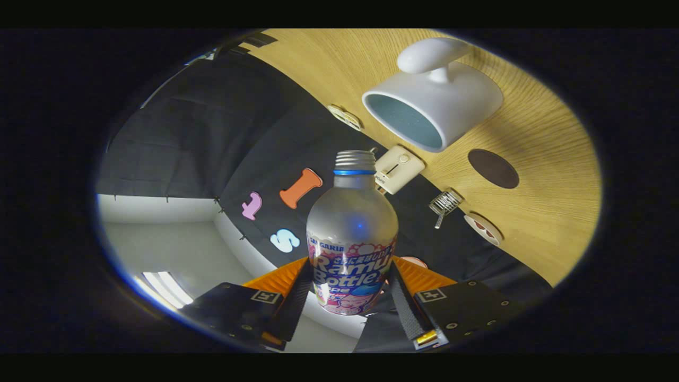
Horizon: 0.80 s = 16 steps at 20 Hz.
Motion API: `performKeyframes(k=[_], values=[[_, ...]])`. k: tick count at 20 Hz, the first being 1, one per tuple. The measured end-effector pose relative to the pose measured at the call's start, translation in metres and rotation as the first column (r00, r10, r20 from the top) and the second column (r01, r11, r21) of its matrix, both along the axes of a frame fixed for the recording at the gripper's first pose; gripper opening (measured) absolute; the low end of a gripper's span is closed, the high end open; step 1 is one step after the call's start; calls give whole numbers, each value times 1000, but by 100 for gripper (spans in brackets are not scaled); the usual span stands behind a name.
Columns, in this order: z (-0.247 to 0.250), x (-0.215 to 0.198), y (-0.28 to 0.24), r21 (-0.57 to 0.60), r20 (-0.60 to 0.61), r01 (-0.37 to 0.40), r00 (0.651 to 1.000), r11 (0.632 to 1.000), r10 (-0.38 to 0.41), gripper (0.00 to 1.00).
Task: Take the bottle from table, then pour the juice into the cup, finally place the bottle on the coaster
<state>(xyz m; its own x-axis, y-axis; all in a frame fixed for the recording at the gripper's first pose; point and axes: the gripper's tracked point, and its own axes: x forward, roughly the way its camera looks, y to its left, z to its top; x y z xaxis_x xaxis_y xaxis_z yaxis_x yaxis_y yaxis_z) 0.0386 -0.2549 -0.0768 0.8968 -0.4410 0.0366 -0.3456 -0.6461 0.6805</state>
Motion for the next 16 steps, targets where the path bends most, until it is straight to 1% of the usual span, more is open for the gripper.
performKeyframes(k=[2, 4, 7, 16], values=[[4, -1, -4, 13, 27, 24, 999, 1000, -25, 77], [-1, -1, -2, 12, 24, 28, 999, 1000, -28, 77], [-5, -5, -4, 51, 35, 48, 998, 998, -50, 77], [-5, -1, 3, 73, 50, 64, 996, 995, -68, 77]])
